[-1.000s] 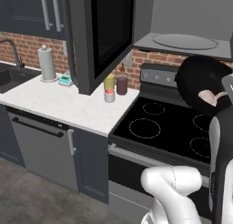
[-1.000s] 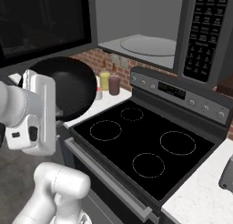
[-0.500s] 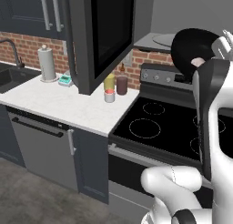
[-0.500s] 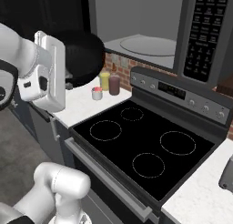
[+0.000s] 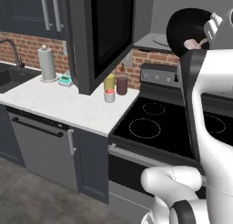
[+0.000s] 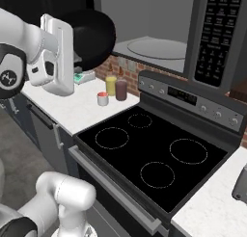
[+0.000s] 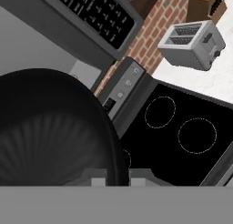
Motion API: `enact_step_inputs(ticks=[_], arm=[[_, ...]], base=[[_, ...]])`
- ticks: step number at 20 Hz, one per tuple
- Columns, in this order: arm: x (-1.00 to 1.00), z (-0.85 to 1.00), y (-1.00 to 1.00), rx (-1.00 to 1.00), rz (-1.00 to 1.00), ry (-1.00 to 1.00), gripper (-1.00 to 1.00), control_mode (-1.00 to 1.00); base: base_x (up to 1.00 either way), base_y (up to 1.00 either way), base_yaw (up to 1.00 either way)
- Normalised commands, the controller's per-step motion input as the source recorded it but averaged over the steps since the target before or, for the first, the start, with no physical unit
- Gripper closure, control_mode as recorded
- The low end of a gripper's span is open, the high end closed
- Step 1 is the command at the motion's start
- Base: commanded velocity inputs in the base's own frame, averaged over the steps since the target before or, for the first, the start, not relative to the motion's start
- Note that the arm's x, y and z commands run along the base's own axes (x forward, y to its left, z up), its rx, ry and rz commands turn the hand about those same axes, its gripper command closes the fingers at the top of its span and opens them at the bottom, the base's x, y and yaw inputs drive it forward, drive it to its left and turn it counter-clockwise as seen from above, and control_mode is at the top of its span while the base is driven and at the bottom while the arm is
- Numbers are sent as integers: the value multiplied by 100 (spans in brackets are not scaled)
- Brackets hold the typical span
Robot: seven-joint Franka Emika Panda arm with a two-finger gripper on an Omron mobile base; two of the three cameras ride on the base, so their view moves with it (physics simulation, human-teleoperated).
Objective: Pick the garlic from the sink and place it in the bowl. Then pick the bowl and place it in the microwave. Then close the microwave door and press the start button.
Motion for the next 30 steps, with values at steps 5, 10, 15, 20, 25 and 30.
enact_step_inputs(ticks=[5, 10, 15, 20, 25, 30], arm=[[26, 12, -16, 0, 0, -8, 100, -100], [12, 0, -36, 0, 0, 0, 100, -100], [35, 0, -19, 0, 0, 1, 100, -100], [64, 0, -11, 0, 0, 0, 100, -100], [67, 0, -16, 0, 0, 0, 100, -100], [60, 0, -30, 0, 1, 1, 100, -100]], base=[[0, 0, 0], [0, 0, 0], [0, 0, 0], [0, 0, 0], [0, 0, 0], [0, 0, 0]])
